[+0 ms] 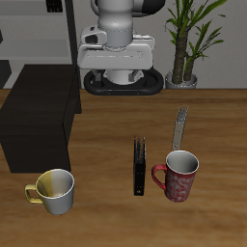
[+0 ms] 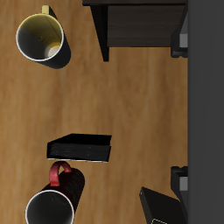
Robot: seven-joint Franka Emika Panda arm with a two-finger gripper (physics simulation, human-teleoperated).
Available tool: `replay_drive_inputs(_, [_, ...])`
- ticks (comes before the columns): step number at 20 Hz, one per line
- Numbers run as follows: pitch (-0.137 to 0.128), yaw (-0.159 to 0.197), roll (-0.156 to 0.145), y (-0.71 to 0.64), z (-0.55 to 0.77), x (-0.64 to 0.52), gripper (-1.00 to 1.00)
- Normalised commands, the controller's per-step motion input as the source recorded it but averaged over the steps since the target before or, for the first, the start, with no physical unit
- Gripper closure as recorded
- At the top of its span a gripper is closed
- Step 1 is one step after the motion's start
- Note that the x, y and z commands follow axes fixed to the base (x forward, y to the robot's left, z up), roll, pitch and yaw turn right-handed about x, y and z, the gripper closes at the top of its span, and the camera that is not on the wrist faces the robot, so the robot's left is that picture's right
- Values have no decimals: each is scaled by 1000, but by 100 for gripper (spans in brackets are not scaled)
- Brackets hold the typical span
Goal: Place the white-yellow mug on top of the shelf
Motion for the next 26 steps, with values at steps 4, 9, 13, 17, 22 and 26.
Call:
replay_drive_inputs(4, [-2, 5, 11, -247, 219, 249, -100])
replay_drive_inputs(9, [-17, 25, 16, -248, 149, 265, -100])
replay_drive_inputs(13, [8, 8, 19, -350, 104, 328, -100])
replay_drive_inputs(17, [-8, 9, 1, -288, 54, 296, -100])
replay_drive_inputs(22, [-20, 9, -23, -228, 69, 266, -100])
replay_drive_inputs(26, [-6, 10, 21, -72, 11, 201, -100])
